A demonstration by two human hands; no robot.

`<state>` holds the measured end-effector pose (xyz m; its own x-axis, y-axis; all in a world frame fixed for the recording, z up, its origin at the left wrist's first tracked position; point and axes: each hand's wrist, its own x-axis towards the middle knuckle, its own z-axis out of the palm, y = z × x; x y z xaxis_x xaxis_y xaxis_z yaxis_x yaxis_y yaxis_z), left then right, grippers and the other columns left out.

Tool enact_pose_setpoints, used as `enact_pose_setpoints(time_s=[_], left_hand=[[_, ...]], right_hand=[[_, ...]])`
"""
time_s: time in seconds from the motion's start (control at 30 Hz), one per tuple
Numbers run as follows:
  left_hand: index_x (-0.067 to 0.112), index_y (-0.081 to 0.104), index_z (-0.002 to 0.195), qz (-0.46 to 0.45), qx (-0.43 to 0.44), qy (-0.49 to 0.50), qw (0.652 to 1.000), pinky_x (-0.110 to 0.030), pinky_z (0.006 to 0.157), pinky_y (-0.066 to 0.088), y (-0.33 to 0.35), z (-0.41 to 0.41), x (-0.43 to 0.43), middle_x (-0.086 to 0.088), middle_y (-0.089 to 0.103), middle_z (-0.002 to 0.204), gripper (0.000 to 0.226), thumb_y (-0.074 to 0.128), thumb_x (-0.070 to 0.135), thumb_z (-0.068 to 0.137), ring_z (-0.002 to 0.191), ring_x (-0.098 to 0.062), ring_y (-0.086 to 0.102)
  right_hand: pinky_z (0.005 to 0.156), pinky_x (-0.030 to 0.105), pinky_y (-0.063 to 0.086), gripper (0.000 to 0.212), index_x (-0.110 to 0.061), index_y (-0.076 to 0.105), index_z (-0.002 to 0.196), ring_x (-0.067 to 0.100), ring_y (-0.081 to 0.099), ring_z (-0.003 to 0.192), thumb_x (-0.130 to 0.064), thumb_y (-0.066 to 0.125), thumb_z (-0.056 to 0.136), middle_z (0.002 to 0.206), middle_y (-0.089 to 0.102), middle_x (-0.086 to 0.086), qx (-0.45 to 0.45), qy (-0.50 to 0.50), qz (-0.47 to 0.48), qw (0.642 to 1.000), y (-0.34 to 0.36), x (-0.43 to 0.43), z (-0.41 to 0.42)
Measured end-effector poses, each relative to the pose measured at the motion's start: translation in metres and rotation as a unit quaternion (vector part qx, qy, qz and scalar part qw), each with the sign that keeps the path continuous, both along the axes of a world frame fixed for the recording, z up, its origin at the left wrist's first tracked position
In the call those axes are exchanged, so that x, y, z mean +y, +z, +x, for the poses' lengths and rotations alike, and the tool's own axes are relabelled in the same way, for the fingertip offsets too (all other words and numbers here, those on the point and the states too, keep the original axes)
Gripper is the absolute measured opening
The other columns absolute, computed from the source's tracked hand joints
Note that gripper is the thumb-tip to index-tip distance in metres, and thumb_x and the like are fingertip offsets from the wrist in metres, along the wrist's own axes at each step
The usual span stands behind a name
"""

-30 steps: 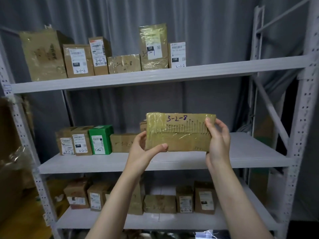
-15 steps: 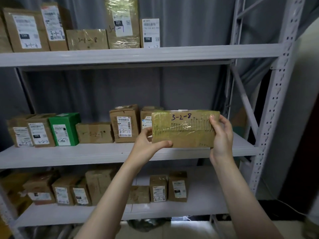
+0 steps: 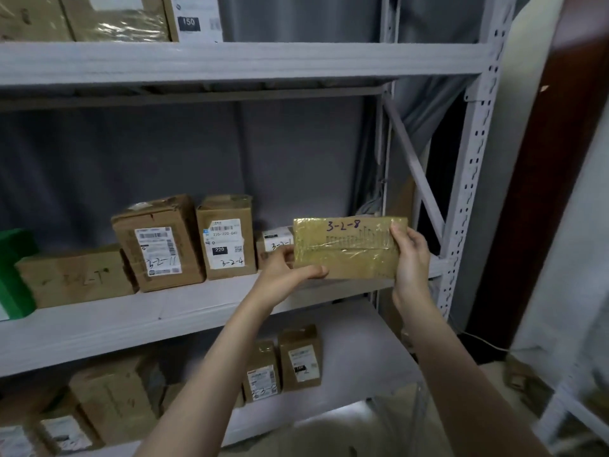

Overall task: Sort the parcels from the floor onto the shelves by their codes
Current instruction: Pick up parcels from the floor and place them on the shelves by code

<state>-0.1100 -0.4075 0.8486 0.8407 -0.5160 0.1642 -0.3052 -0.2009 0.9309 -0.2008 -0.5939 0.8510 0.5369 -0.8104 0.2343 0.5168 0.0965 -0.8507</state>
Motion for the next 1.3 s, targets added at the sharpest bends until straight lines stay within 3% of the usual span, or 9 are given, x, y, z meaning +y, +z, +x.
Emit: enact_pose_setpoints(time_s=[0.23,0.4,0.5,0.67,0.87,1.0,1.07,1.17,1.3], left_hand=[[0.017,0.051,0.121,0.015,0.001,-0.041,0.999,-0.014,0.074,0.044,-0.025,0.063,-0.057,0.009,0.063,0.111,0.055,0.081,0.032,0.077,0.099,-0.003,0.059],[0.019,0.051,0.127,0.020,0.008,-0.063,0.998,-0.025,0.088,0.052,-0.049,0.096,-0.098,0.005,0.066,0.117,0.078,0.077,0.053,0.061,0.104,-0.010,0.064],[0.024,0.052,0.126,0.027,-0.019,-0.052,0.998,-0.026,0.092,0.051,-0.063,0.113,-0.117,0.013,0.065,0.114,0.067,0.077,0.051,0.070,0.104,-0.007,0.063],[0.033,0.041,0.142,0.058,-0.116,0.037,0.991,-0.038,0.091,0.054,-0.093,0.136,-0.140,0.007,0.062,0.121,0.081,0.062,0.070,0.074,0.108,-0.012,0.060],[0.023,0.022,0.155,0.060,-0.125,0.073,0.988,-0.040,0.100,0.046,-0.098,0.145,-0.146,-0.009,0.049,0.131,0.092,0.068,0.053,0.081,0.119,-0.025,0.052],[0.024,0.030,0.149,0.006,-0.107,0.063,0.992,-0.040,0.087,0.056,-0.103,0.151,-0.149,-0.003,0.059,0.124,0.085,0.061,0.057,0.077,0.101,-0.014,0.063],[0.021,0.032,0.146,-0.027,-0.095,0.057,0.993,-0.035,0.086,0.057,-0.104,0.151,-0.149,-0.003,0.060,0.124,0.076,0.066,0.040,0.081,0.099,-0.010,0.064],[0.015,0.035,0.143,-0.037,-0.111,0.056,0.991,-0.025,0.090,0.053,-0.105,0.150,-0.148,-0.003,0.059,0.127,0.063,0.066,0.018,0.088,0.109,-0.012,0.061],[0.010,0.039,0.140,0.019,-0.164,0.096,0.982,-0.023,0.091,0.044,-0.104,0.145,-0.148,-0.009,0.052,0.133,0.053,0.062,0.015,0.092,0.114,-0.020,0.055]], right_hand=[[0.099,0.046,0.051,0.025,-0.017,0.059,0.101,0.026,0.065,0.105,-0.033,0.072,0.088,0.106,0.065,0.005,0.053,-0.044,-0.014,0.998,-0.015,-0.058,0.054],[0.080,0.034,0.054,0.038,-0.007,0.058,0.100,0.018,0.064,0.088,-0.032,0.076,0.077,0.093,0.065,0.002,0.043,-0.052,-0.006,0.998,-0.030,-0.092,0.088],[0.069,0.025,0.053,0.039,-0.008,0.056,0.098,0.009,0.064,0.075,-0.033,0.075,0.074,0.087,0.063,-0.001,0.042,-0.061,-0.012,0.997,-0.041,-0.109,0.108],[0.079,0.031,0.051,0.027,-0.007,0.055,0.101,0.012,0.061,0.080,-0.022,0.072,0.087,0.087,0.062,-0.001,0.068,-0.082,0.008,0.994,-0.067,-0.127,0.149],[0.086,0.038,0.054,0.043,-0.011,0.067,0.097,0.013,0.062,0.084,-0.048,0.068,0.075,0.089,0.067,0.000,0.121,-0.159,-0.034,0.979,-0.076,-0.127,0.186],[0.090,0.033,0.049,0.048,-0.018,0.069,0.110,0.015,0.060,0.100,-0.053,0.059,0.079,0.108,0.065,0.000,0.173,-0.198,-0.115,0.958,-0.087,-0.116,0.200],[0.080,0.030,0.043,0.033,-0.022,0.064,0.092,0.014,0.052,0.092,-0.051,0.053,0.081,0.099,0.057,0.003,0.186,-0.217,-0.167,0.944,-0.090,-0.116,0.202],[0.071,0.027,0.032,0.019,-0.032,0.038,0.072,0.016,0.041,0.086,-0.050,0.040,0.076,0.091,0.044,0.003,0.207,-0.231,-0.202,0.929,-0.091,-0.120,0.201],[0.077,0.035,0.039,0.046,-0.011,0.059,0.089,0.022,0.046,0.093,-0.048,0.037,0.073,0.095,0.052,0.010,0.224,-0.228,-0.190,0.928,-0.096,-0.121,0.202]])
